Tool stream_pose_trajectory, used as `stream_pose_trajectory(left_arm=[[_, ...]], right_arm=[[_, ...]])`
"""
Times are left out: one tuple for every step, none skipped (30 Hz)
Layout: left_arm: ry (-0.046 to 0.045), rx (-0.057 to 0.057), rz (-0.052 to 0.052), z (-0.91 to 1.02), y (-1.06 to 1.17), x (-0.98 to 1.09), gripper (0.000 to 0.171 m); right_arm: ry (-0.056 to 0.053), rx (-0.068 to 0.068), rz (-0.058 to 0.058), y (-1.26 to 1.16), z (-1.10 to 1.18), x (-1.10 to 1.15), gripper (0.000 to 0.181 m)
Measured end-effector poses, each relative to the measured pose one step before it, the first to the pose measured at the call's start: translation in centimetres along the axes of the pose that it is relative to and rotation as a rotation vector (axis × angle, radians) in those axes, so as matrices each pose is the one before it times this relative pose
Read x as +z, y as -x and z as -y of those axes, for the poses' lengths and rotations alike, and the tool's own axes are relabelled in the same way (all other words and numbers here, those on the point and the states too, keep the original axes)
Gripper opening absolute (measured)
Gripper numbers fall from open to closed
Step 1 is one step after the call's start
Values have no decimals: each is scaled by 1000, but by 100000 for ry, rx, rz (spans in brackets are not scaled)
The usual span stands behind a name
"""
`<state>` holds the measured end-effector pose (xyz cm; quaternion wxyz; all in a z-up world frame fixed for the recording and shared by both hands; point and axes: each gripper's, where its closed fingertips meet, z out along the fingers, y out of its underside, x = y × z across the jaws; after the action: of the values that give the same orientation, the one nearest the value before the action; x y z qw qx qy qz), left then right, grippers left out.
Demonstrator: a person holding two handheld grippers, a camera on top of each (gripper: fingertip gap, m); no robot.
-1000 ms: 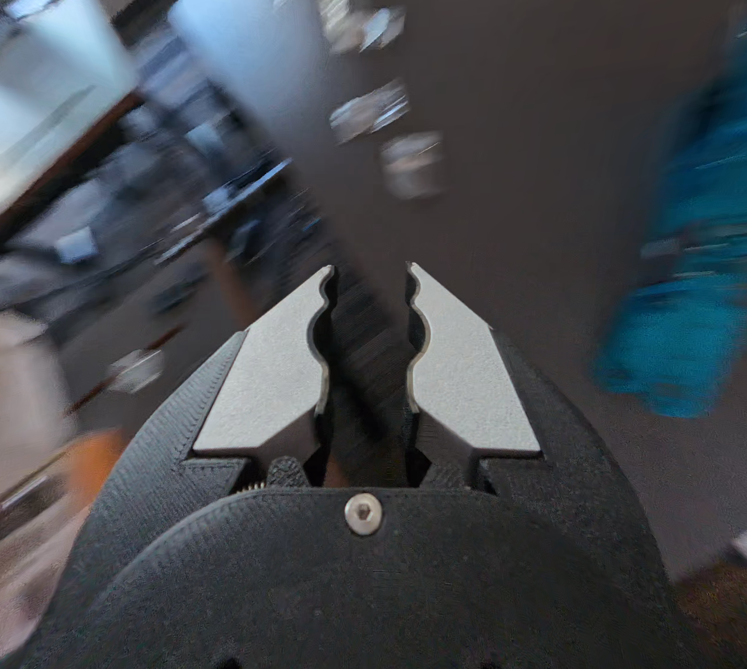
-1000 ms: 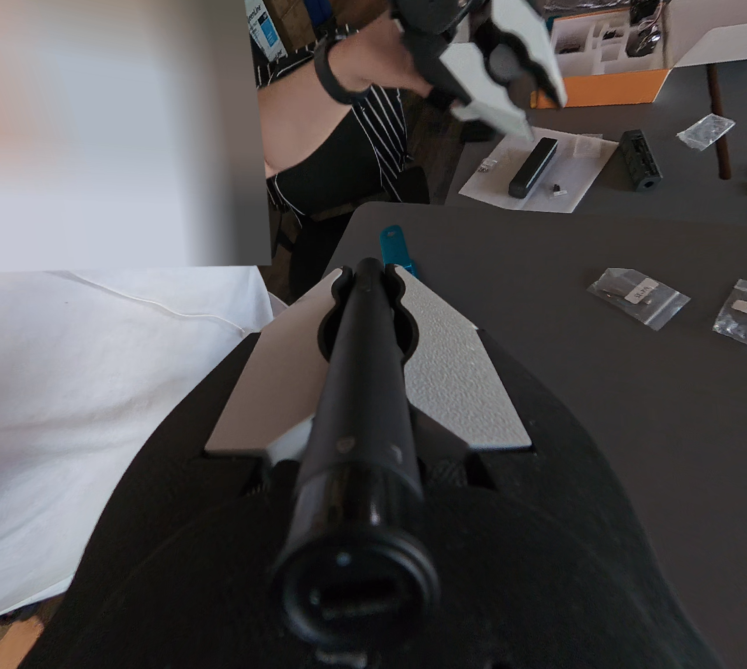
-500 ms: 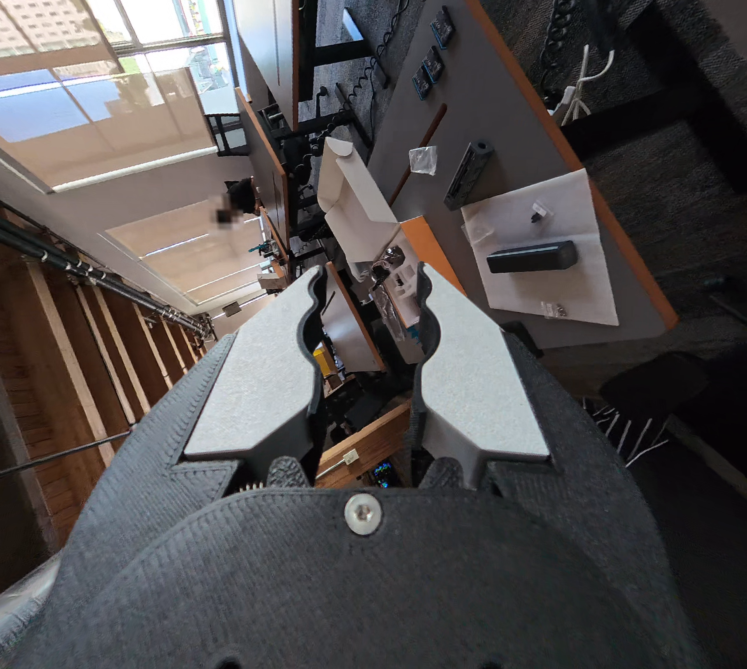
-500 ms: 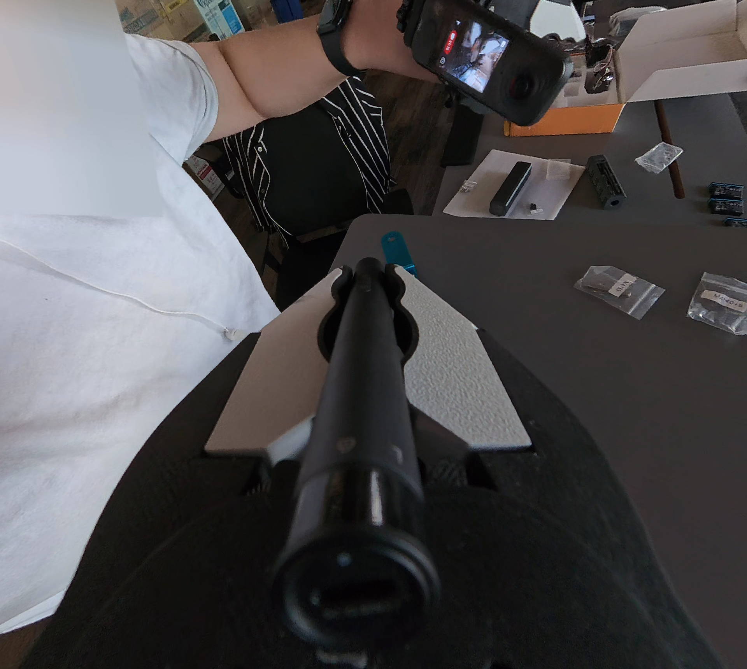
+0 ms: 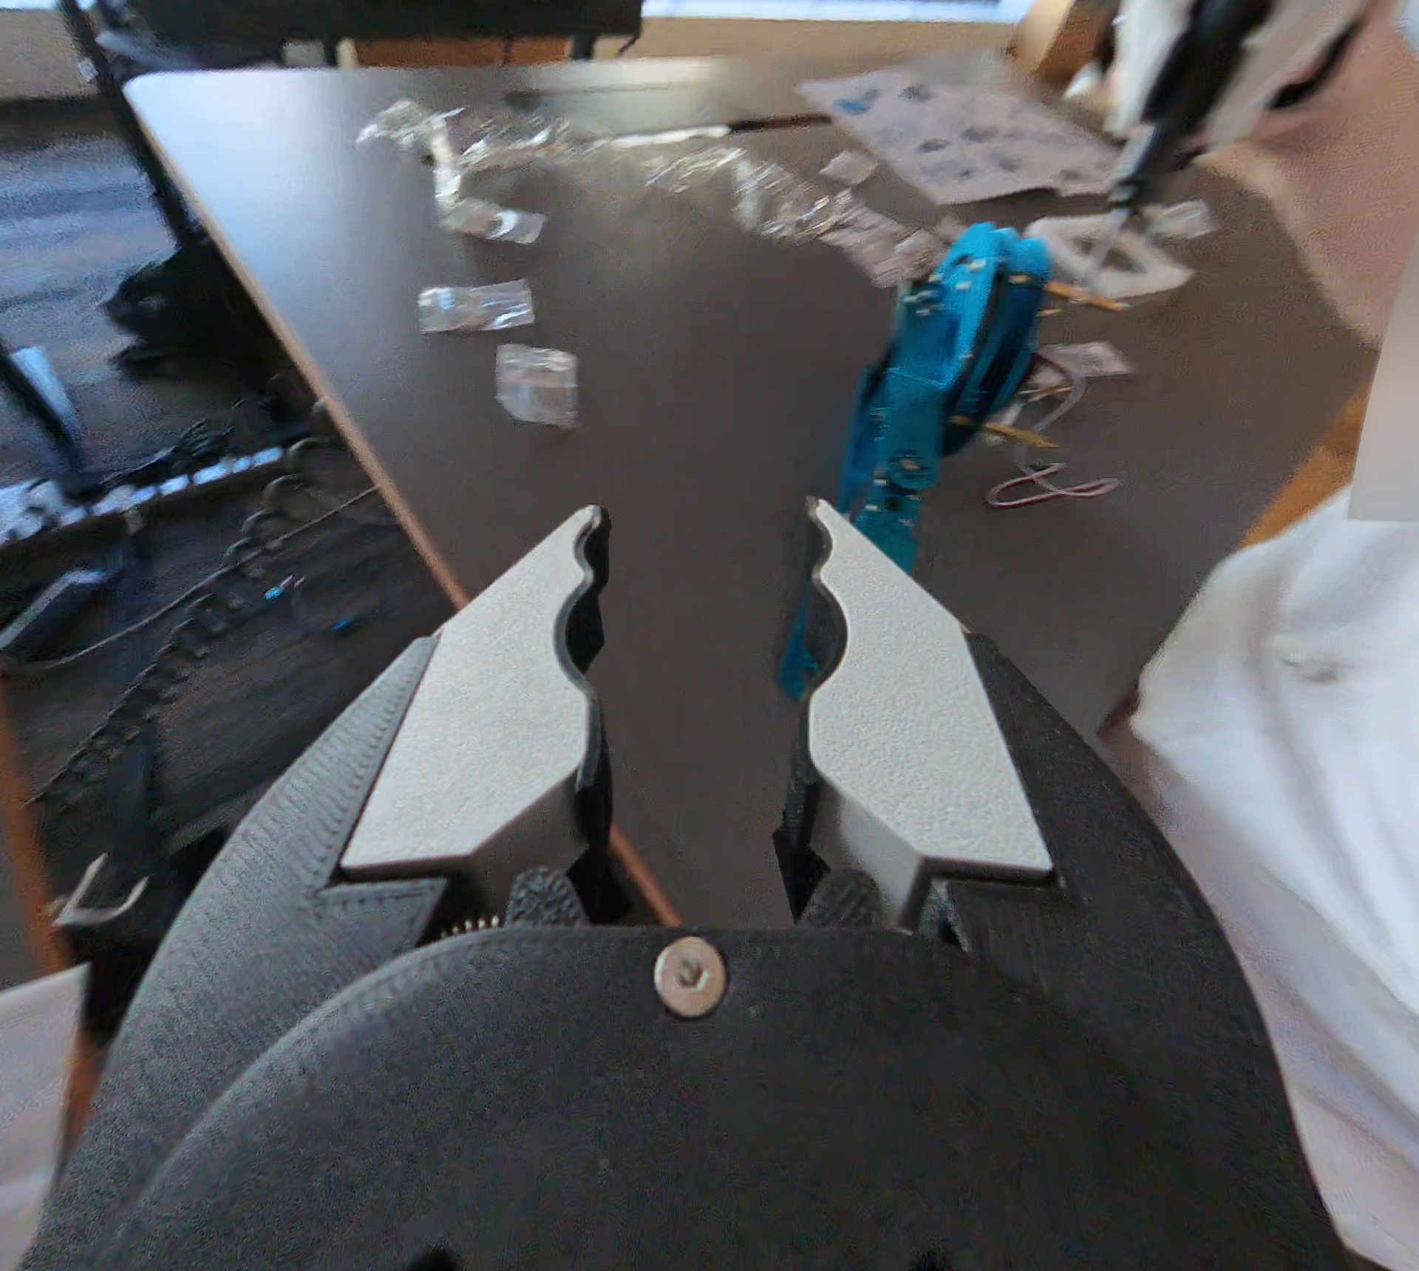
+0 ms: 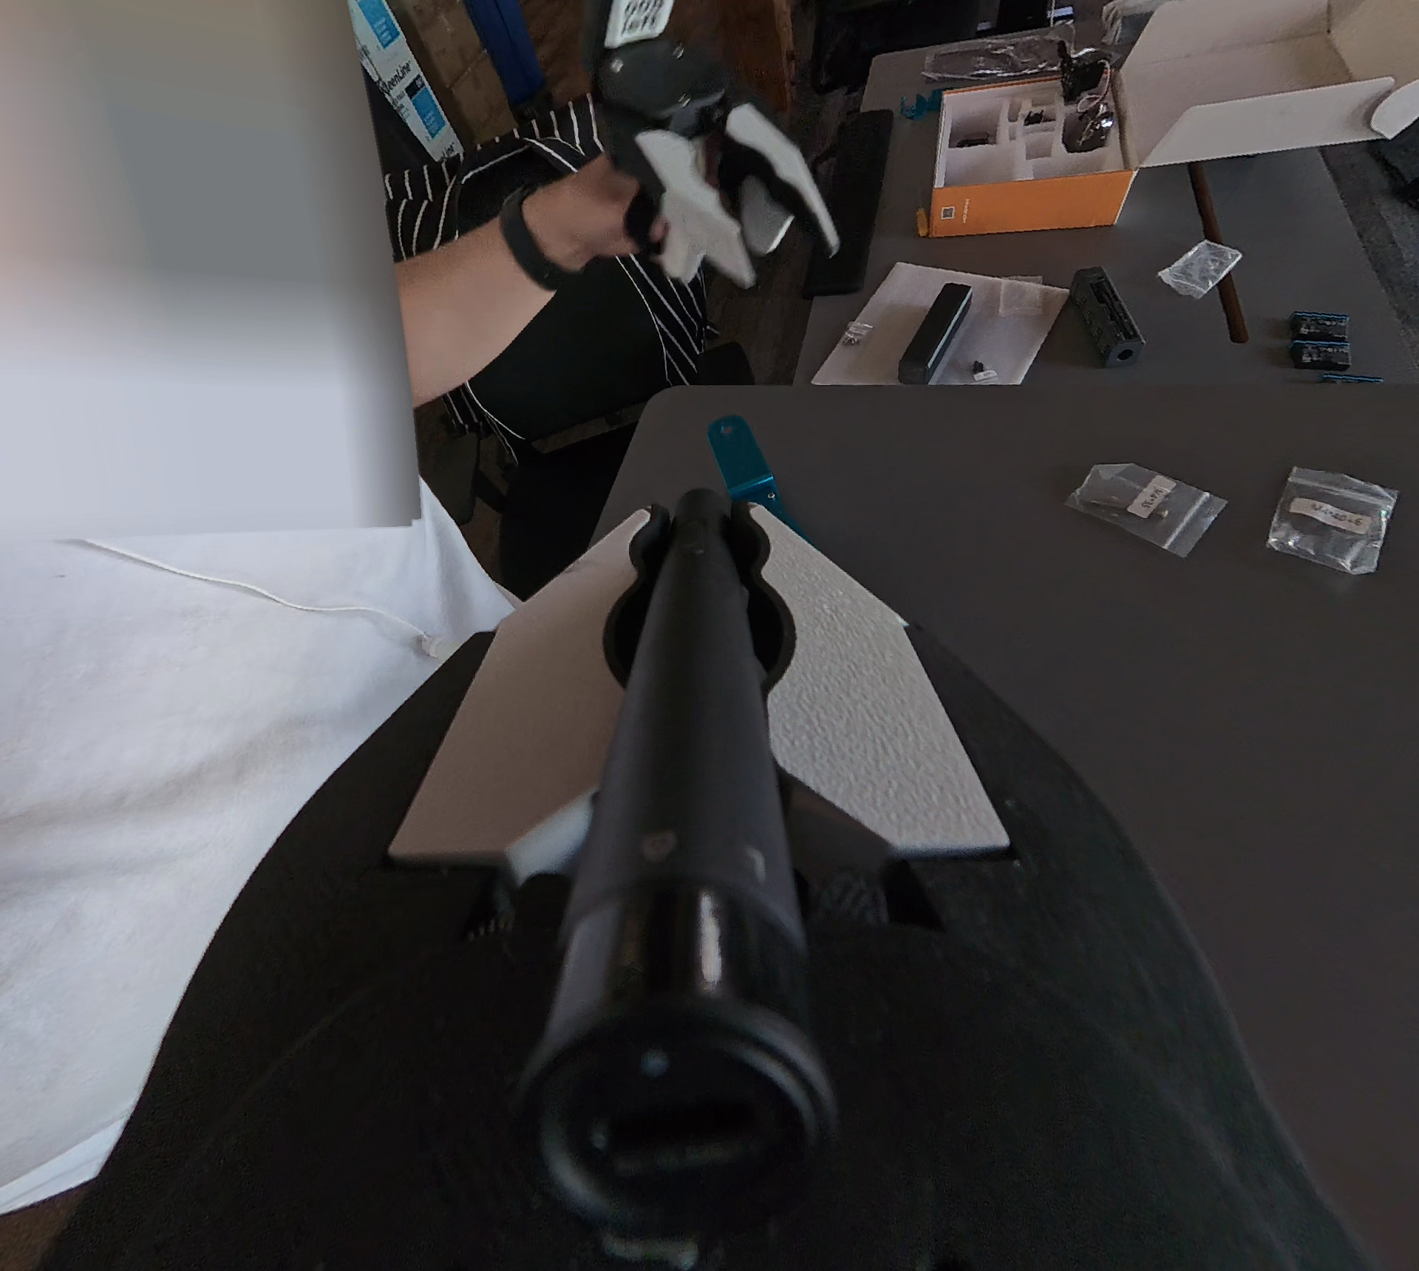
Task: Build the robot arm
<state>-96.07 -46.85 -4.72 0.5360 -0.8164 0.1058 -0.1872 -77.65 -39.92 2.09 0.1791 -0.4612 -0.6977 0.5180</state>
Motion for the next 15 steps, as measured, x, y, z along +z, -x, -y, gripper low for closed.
stream_pose_trajectory(left_arm=[[-2803,377,-3646,-824,-1507,160,52],[934,1664,-1381,-1014,-1138,420,55],[2135,2522,-765,-848,-983,609,59],[3018,3025,-345,-624,-816,722,60],[2965,3497,-59,-332,-693,783,62],[2629,3633,-171,-109,-630,797,63],[2787,3514,-223,0,-551,804,63],[2314,3532,62,87,-426,776,64],[1811,3726,750,89,-232,709,65],[2073,3609,1058,-54,-75,650,64],[1873,2977,1265,-116,74,602,63],[798,2153,-39,-52,-29,548,62],[410,604,-1550,-8,-172,507,61],[-146,-422,-2384,76,-225,459,60],[-469,-706,-2703,117,-239,420,58]], right_arm=[[608,-46,-206,4,-14,61,18],[886,-71,-65,5,-32,99,18],[892,-102,-149,-50,-13,140,18],[748,-191,0,-71,-17,169,18],[538,-21,327,-49,-13,204,18],[436,224,451,-78,-16,234,18],[303,306,545,-80,-18,257,18],[249,440,702,-58,-31,255,18],[220,392,615,-70,-31,249,18],[257,251,511,-46,-36,226,18],[498,298,475,-30,-78,201,18],[623,207,384,-14,-110,159,18],[592,134,201,-27,-108,119,18],[555,195,48,-53,-97,81,18],[442,217,80,-37,-85,42,18]])
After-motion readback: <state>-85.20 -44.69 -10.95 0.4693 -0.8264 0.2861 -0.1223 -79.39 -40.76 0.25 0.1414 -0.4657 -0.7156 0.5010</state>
